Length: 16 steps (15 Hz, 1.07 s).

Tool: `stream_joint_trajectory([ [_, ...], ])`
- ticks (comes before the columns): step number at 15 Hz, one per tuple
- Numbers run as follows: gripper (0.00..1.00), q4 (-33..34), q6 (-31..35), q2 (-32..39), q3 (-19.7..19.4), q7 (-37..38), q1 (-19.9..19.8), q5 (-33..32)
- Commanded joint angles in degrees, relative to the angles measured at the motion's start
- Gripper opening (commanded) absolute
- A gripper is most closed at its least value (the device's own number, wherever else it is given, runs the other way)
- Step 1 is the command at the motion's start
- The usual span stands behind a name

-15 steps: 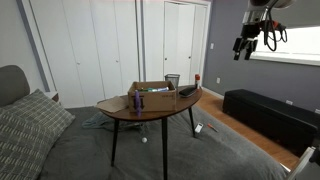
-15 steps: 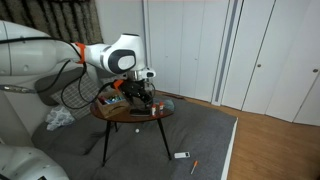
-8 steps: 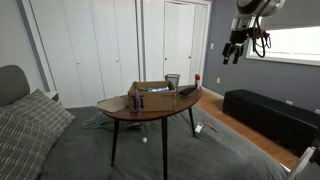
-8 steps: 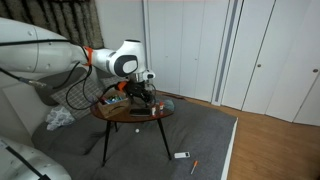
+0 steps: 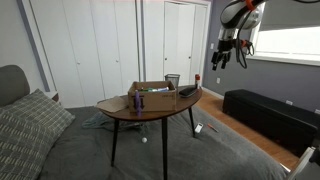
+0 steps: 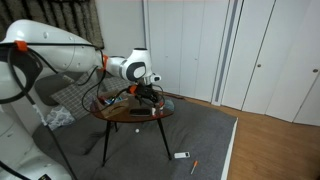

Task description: Put the two glue sticks in the bin

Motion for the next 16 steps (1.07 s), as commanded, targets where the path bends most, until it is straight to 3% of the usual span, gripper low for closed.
stream_joint_trajectory([
  [1, 1.00, 2.79, 4.46, 4.97, 1.09, -2.22, -0.66, 2.11],
  [5, 1.00, 4.06, 7.92, 8.42, 2.23, -3.44, -0.72, 4.78],
  [16, 1.00, 11.62, 8.48, 17.47, 5.03, -2.84, -1.87, 6.26],
])
